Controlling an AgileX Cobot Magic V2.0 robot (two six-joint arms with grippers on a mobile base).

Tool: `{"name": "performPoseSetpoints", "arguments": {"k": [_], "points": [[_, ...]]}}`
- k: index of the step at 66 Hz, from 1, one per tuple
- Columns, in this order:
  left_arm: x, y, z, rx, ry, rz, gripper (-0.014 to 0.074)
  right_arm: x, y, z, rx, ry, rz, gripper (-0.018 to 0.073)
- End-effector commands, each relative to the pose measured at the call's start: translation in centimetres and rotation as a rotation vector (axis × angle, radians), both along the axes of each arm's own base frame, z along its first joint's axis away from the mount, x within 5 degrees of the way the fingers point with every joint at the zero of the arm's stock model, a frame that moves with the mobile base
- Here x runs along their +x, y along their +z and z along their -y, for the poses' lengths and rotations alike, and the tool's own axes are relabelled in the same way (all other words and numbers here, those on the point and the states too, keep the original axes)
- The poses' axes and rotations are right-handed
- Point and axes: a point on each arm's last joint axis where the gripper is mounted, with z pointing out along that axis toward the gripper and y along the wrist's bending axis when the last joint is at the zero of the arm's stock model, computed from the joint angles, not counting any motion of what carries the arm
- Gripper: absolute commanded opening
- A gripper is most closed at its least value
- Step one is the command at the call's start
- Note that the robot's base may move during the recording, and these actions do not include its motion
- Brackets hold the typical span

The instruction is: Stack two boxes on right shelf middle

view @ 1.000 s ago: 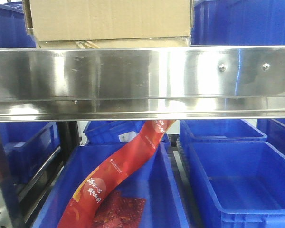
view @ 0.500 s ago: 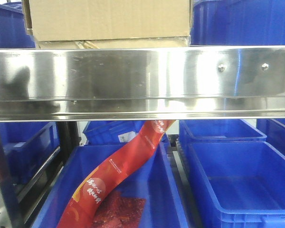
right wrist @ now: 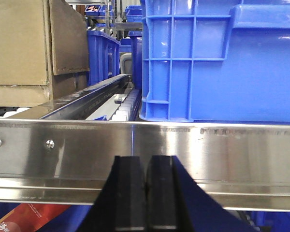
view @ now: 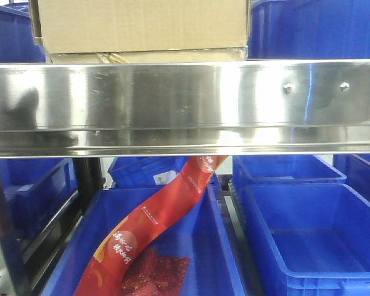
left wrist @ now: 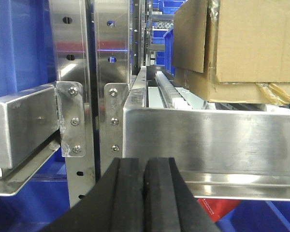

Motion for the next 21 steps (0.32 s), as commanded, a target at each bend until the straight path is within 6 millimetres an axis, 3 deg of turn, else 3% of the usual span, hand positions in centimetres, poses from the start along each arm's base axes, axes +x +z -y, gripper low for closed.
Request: {"name": "performPoseSetpoints", "arguments": {"k": [1, 21], "points": [[-0.06, 0.19, 0.02, -0.010, -0.004, 0.021, -0.0111, -0.04, 0.12, 0.01, 0.001, -0.002, 0.014, -0.0163], [-0.06, 0.19, 0.02, -0.010, -0.004, 0.021, -0.0111, -0.04, 0.12, 0.01, 0.001, -0.002, 0.014, -0.0163]]}}
